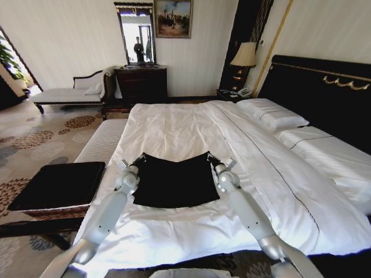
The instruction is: Fold the clothes on the bed and place them into the basket.
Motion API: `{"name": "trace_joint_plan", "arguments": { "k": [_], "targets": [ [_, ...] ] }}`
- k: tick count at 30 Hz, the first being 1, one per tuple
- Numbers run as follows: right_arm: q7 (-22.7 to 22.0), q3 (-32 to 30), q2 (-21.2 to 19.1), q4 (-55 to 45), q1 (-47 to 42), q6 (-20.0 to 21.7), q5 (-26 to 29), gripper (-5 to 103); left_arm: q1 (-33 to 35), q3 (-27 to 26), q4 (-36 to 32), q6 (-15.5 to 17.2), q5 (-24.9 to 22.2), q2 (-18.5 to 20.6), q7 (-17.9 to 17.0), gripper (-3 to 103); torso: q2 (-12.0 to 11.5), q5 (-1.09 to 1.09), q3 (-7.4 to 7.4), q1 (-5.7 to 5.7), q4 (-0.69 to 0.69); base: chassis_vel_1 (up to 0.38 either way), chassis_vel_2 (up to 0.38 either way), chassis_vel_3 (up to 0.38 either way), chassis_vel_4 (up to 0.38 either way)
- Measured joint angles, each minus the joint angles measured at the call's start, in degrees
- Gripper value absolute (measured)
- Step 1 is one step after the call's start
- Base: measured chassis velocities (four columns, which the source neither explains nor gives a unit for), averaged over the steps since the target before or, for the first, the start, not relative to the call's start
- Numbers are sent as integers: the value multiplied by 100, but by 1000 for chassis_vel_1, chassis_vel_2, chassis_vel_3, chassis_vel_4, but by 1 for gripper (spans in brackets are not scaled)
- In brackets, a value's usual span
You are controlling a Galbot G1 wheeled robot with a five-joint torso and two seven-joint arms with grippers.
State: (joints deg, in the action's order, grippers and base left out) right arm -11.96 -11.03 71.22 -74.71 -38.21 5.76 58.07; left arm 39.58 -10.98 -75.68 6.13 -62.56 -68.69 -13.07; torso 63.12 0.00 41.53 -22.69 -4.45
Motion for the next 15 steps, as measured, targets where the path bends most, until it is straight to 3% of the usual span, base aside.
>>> {"name": "trace_joint_plan", "arguments": {
  "k": [5, 15],
  "targets": [
    [10, -40, 54, 364, 98, -129, -149, 1, -122, -120, 390, -106, 119, -183, 44, 0, 0, 0, 0, -1, -3, 0, 0, 0, 0],
    [151, -99, 102, 729, 118, -309, -462, 1, -135, -235, 459, -168, 97, -210, 141, 0, 0, 0, 0, 0, -1, 0, 0, 0, 0]
  ]
}}
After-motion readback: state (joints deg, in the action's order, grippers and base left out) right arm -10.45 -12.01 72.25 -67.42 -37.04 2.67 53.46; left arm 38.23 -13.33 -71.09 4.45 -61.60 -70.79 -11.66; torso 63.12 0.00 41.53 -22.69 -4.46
